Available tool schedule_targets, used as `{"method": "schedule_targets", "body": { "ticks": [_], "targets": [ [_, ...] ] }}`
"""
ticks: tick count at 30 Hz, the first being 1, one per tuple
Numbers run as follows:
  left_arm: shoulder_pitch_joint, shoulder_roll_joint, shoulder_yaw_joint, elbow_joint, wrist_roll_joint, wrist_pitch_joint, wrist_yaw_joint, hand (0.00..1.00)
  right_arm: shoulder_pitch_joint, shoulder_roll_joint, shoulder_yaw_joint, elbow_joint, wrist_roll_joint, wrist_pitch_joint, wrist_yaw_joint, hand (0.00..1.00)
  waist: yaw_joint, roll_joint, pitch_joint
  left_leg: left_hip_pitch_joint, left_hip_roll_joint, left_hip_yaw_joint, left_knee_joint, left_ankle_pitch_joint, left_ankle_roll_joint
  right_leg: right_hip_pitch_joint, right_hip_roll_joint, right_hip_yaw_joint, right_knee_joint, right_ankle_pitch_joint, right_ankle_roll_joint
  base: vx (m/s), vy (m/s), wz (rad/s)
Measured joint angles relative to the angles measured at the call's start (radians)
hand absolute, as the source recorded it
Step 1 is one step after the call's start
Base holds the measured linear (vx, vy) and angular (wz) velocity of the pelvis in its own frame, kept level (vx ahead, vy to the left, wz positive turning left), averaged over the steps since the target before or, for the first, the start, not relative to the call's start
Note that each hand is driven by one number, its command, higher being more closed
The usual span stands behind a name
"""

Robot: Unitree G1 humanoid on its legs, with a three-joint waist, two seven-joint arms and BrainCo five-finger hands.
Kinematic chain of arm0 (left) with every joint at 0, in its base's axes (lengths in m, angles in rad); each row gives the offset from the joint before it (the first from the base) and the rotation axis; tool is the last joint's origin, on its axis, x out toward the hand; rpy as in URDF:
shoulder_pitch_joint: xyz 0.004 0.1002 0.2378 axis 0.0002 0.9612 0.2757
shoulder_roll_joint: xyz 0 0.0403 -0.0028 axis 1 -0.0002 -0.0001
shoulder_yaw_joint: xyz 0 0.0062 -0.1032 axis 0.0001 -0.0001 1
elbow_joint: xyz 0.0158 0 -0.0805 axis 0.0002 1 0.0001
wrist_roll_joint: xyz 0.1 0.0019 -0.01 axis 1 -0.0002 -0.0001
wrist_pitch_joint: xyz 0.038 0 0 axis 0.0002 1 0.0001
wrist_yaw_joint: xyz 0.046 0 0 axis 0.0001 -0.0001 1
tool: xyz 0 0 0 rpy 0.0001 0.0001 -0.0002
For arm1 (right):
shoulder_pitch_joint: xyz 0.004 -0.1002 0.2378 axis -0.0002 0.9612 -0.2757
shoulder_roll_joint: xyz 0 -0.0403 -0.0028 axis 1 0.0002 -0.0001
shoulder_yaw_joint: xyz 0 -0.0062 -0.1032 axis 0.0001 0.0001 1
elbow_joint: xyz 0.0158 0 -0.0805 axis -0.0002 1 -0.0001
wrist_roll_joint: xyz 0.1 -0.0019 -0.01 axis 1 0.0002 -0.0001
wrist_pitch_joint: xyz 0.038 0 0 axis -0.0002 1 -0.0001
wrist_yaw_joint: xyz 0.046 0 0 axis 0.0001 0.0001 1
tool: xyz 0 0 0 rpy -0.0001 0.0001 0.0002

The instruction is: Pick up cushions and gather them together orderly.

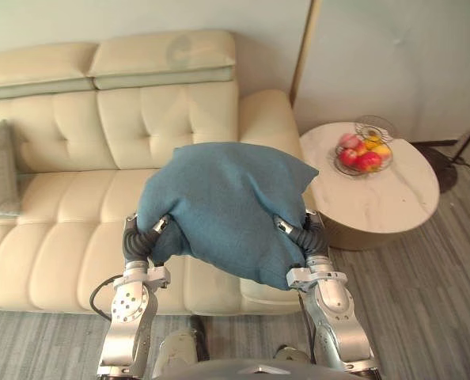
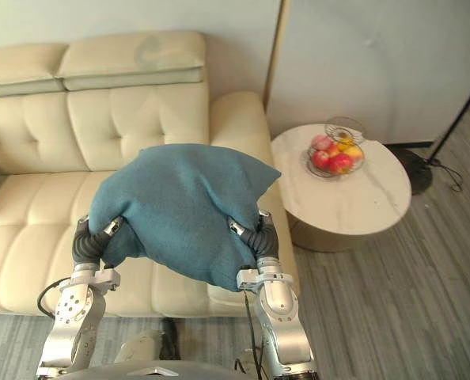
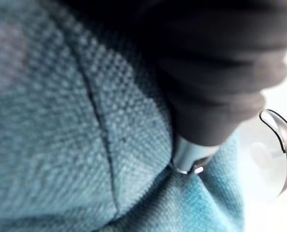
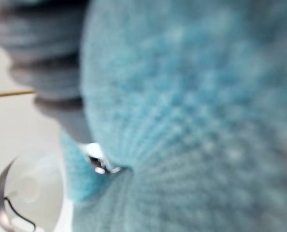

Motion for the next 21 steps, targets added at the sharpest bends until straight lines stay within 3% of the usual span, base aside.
{"method": "schedule_targets", "body": {
  "ticks": [1,2,3,5,9,10,11,12,13,14,15,16,17,18,20,21],
  "targets": [
    [-0.008,-0.008,-0.013,0.021,-0.005,-0.004,-0.011,1.0,-0.01,0.004,-0.02,0.022,0.0,-0.002,0.0,1.0,-0.009,0.025,-0.017,-0.006,-0.01,0.002,-0.023,-0.025,-0.048,-0.004,-0.005,-0.008,-0.003,0.015,0.016,-0.01,0.381,0.64],
    [-0.028,0.001,-0.015,0.046,-0.019,-0.004,-0.02,1.0,-0.044,0.025,-0.04,0.084,-0.001,-0.003,0.0,1.0,-0.03,0.009,-0.024,-0.011,-0.059,0.002,-0.075,-0.007,-0.033,-0.007,-0.032,-0.016,-0.043,0.065,0.002,-0.03,0.424,0.77],
    [-0.041,0.016,-0.016,0.068,-0.021,-0.005,-0.025,1.0,-0.057,0.047,-0.055,0.119,-0.007,-0.002,0.0,1.0,-0.031,-0.015,-0.026,-0.009,-0.098,-0.008,-0.128,0.024,-0.023,-0.005,-0.044,-0.017,-0.086,0.119,-0.016,-0.03,0.321,0.7],
    [-0.042,0.031,-0.016,0.102,-0.031,-0.005,-0.027,1.0,-0.057,0.076,-0.068,0.144,-0.033,-0.002,-0.001,1.0,-0.03,-0.041,-0.027,-0.006,-0.144,-0.028,-0.19,0.062,0.004,-0.001,-0.062,-0.016,-0.114,0.193,-0.018,-0.06,0.287,0.53],
    [-0.008,0.034,-0.017,0.137,-0.035,-0.002,-0.036,1.0,-0.03,0.096,-0.074,0.171,-0.041,0.008,0.0,1.0,-0.027,-0.065,-0.004,0.023,-0.214,-0.039,-0.203,0.052,0.042,-0.045,-0.151,0.027,0.053,0.221,-0.037,-0.08,0.254,0.28],
    [0.006,0.033,-0.018,0.137,-0.025,0.003,-0.042,1.0,-0.031,0.098,-0.073,0.207,-0.04,0.008,0.001,1.0,-0.027,-0.07,0.016,0.056,-0.231,-0.038,-0.221,0.039,0.064,-0.085,-0.171,0.079,0.162,0.214,-0.14,-0.09,0.169,0.03],
    [0.007,0.035,-0.017,0.137,-0.018,0.003,-0.043,1.0,-0.032,0.102,-0.073,0.219,-0.04,0.008,0.001,1.0,-0.028,-0.073,0.025,0.067,-0.233,-0.038,-0.227,0.038,0.065,-0.101,-0.164,0.108,0.204,0.184,-0.17,-0.13,0.171,0.21],
    [0.006,0.039,-0.016,0.137,-0.014,0.004,-0.044,1.0,-0.03,0.113,-0.074,0.236,-0.039,0.008,0.001,1.0,-0.037,-0.074,0.042,0.081,-0.231,-0.054,-0.25,0.037,0.067,-0.118,-0.111,0.161,0.269,0.101,-0.146,-0.11,0.066,0.54],
    [0.005,0.044,-0.016,0.137,-0.014,0.007,-0.045,1.0,-0.023,0.121,-0.075,0.237,-0.039,0.008,0.001,1.0,-0.05,-0.068,0.057,0.096,-0.233,-0.077,-0.315,0.037,0.067,-0.132,-0.013,0.201,0.296,0.027,-0.133,-0.09,0.107,0.92],
    [0.006,0.068,-0.01,0.125,-0.013,0.011,-0.053,1.0,-0.013,0.152,-0.077,0.236,-0.038,0.005,0.001,1.0,-0.076,-0.155,0.05,0.098,-0.31,-0.076,-0.285,-0.001,0.065,-0.152,0.002,0.2,0.226,-0.053,-0.163,-0.04,0.055,0.89],
    [0.001,0.081,-0.006,0.118,-0.011,0.01,-0.056,1.0,-0.001,0.152,-0.076,0.225,-0.038,0.004,0.003,1.0,-0.084,-0.201,0.056,0.059,-0.324,-0.056,-0.095,-0.036,0.09,-0.159,-0.016,0.202,0.213,-0.101,-0.168,0.03,0.03,0.76],
    [-0.01,0.036,-0.017,0.142,-0.005,0.021,-0.061,1.0,0.002,0.097,-0.074,0.2,-0.039,-0.012,0.005,1.0,-0.084,-0.107,0.089,0.111,-0.232,-0.101,0.083,-0.279,0.08,-0.139,0.066,0.176,0.257,-0.148,-0.108,-0.01,0.097,0.0],
    [-0.014,0.029,-0.015,0.151,0.004,0.032,-0.062,1.0,-0.017,0.093,-0.082,0.244,-0.037,-0.008,0.001,1.0,-0.059,-0.118,0.113,0.12,-0.237,-0.089,0.101,-0.285,0.075,-0.189,0.05,0.206,0.345,-0.184,-0.106,-0.05,0.155,-0.39],
    [-0.014,0.038,-0.016,0.151,0.006,0.04,-0.062,1.0,-0.008,0.098,-0.087,0.25,-0.036,0.004,0.005,1.0,-0.054,-0.11,0.104,0.109,-0.237,-0.091,0.03,-0.25,0.088,-0.259,0.074,0.17,0.314,-0.193,-0.109,-0.08,0.219,-0.46],
    [-0.022,0.053,-0.033,0.145,0.02,0.04,-0.064,1.0,0.01,0.105,-0.084,0.232,-0.033,0.005,0.006,1.0,-0.079,-0.103,0.102,0.115,-0.254,-0.124,-0.086,-0.205,0.066,-0.283,0.12,0.162,0.182,-0.134,-0.116,0.01,0.077,0.37],
    [-0.023,0.053,-0.058,0.144,0.034,0.04,-0.075,1.0,0.044,0.093,-0.097,0.211,-0.024,0.005,0.005,1.0,-0.097,-0.106,0.101,0.121,-0.265,-0.138,-0.12,-0.197,0.054,-0.272,0.142,0.172,0.124,-0.101,-0.153,0.14,-0.037,0.83]
  ]
}}
